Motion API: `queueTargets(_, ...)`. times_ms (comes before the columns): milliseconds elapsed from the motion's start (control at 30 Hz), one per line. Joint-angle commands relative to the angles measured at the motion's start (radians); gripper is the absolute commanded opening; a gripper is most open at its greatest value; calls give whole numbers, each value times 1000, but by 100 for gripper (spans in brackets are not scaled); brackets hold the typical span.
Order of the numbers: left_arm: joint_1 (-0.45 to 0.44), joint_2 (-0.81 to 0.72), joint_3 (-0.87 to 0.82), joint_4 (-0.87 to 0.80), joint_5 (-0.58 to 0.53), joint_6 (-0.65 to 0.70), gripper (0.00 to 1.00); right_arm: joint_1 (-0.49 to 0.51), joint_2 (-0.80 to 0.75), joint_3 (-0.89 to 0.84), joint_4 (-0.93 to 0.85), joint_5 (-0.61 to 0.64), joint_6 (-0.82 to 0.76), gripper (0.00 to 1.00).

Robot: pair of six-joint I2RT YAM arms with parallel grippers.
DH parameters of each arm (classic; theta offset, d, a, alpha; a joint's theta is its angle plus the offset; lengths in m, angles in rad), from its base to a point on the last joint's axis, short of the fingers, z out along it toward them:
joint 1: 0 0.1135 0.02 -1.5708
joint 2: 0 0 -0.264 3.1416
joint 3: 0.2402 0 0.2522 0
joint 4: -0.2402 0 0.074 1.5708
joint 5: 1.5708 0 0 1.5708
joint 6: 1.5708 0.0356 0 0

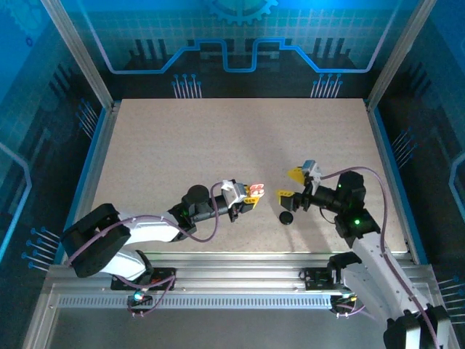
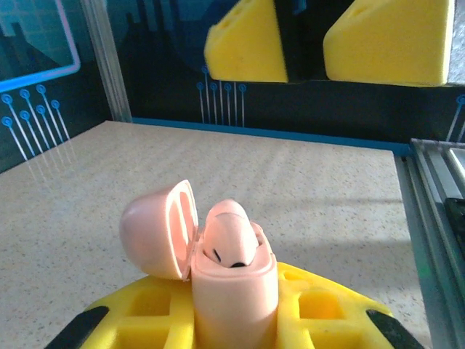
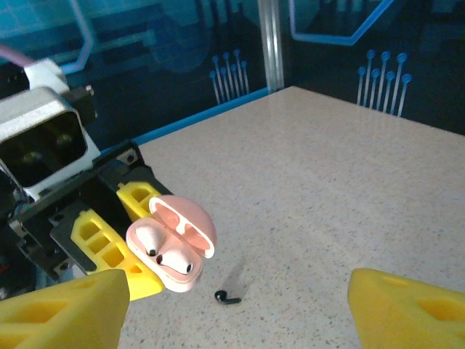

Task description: Insert wireless bluetooth earbuds into charging case

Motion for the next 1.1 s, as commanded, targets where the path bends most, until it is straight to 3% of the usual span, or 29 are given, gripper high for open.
queueTargets(0,-5,-33,34,-31,49,35,20,-13,40,49,9,-116,-96,81)
queueTargets(700,-5,-38,70,-96,117,64,20,8,203,117,-105,-213,-389,83)
queueTargets(1067,-3,-39,73,-91,135,65,20,104,380,247,-243,-239,-521,81)
